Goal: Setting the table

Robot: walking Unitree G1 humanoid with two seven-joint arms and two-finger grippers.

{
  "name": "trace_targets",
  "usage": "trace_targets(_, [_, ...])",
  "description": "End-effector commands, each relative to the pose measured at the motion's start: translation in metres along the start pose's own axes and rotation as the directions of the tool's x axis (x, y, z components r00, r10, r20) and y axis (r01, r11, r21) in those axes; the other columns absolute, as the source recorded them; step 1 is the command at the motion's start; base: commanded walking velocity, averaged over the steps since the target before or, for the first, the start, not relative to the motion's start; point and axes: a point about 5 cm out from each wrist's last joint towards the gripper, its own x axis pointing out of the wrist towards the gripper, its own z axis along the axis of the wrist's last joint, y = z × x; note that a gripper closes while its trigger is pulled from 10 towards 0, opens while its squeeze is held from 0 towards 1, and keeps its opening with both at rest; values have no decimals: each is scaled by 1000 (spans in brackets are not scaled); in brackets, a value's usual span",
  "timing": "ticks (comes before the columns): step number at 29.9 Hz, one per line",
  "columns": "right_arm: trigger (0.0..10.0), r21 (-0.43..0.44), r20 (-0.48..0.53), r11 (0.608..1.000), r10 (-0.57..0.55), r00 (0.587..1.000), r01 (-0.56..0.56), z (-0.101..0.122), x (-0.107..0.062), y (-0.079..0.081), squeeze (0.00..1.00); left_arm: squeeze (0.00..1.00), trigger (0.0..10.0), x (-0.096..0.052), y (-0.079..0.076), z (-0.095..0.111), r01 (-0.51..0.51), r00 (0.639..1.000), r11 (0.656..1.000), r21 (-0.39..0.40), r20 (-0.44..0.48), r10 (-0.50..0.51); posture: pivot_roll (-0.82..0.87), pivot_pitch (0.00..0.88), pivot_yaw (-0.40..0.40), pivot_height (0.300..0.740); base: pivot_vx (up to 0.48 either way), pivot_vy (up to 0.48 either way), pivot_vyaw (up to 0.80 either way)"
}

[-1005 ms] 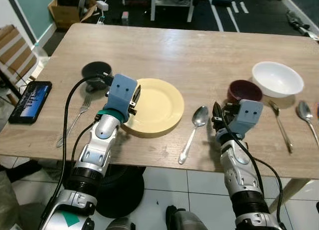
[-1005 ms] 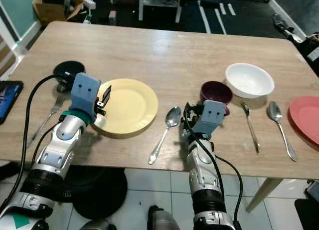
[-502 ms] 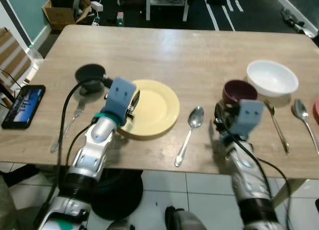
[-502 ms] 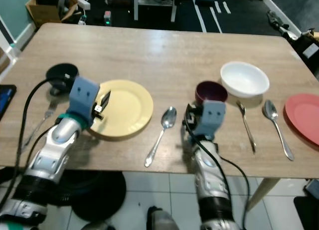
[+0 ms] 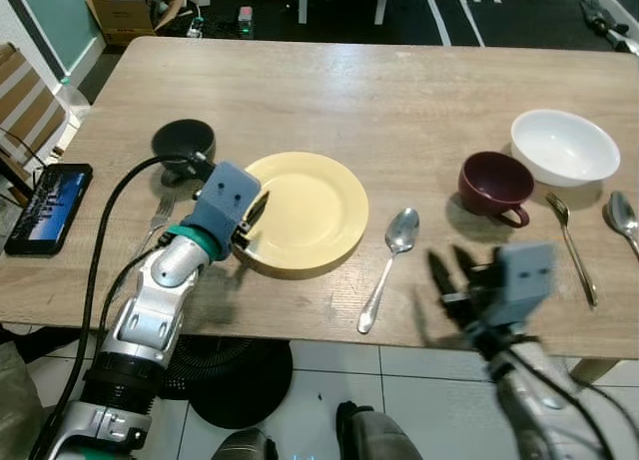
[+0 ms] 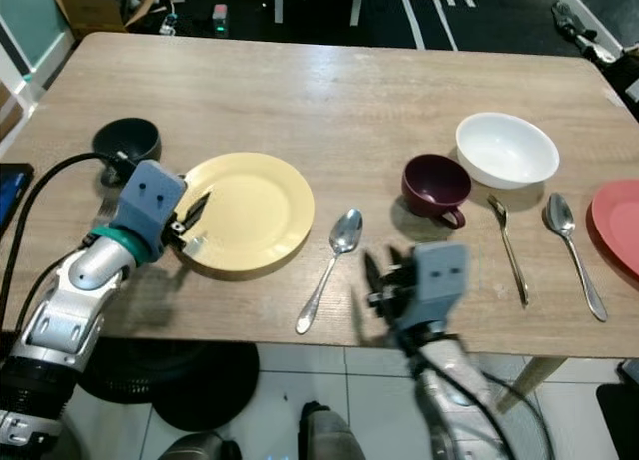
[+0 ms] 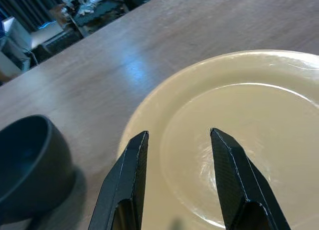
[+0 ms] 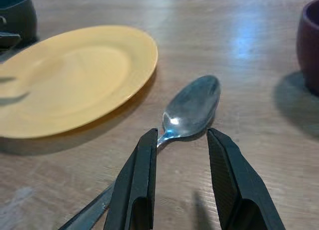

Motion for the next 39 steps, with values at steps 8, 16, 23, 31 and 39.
trace_targets(8, [10000, -20, -214, 995, 87, 973, -94, -27, 24, 43, 0, 0, 10000, -16, -12, 41, 380, 915, 924, 32, 135, -381, 17, 55, 58, 740, 0, 0, 0])
trace_targets(16, [10000, -169, -301, 985, -20, 954, -32, -37, 22, 37, 0, 0, 10000, -15, -14, 39, 354, 926, 935, 24, 135, -354, 21, 44, 40, 740, 0, 0, 0])
trace_targets(23, [10000, -270, -330, 961, -151, 932, 60, -44, 25, 20, 0, 0, 10000, -17, -16, 42, 364, 922, 931, 0, 140, -360, 19, 41, 37, 740, 0, 0, 0])
trace_targets(31, [8627, -305, -346, 949, -184, 920, 75, -48, 28, 2, 0, 0, 10000, -15, -19, 43, 361, 923, 933, -6, 145, -356, 20, 41, 37, 740, 0, 0, 0])
trace_targets(39, [10000, -357, -323, 931, -46, 945, -77, -46, 31, -10, 0, 0, 10000, -13, -23, 43, 360, 924, 933, -18, 148, -353, 16, 53, 39, 740, 0, 0, 0])
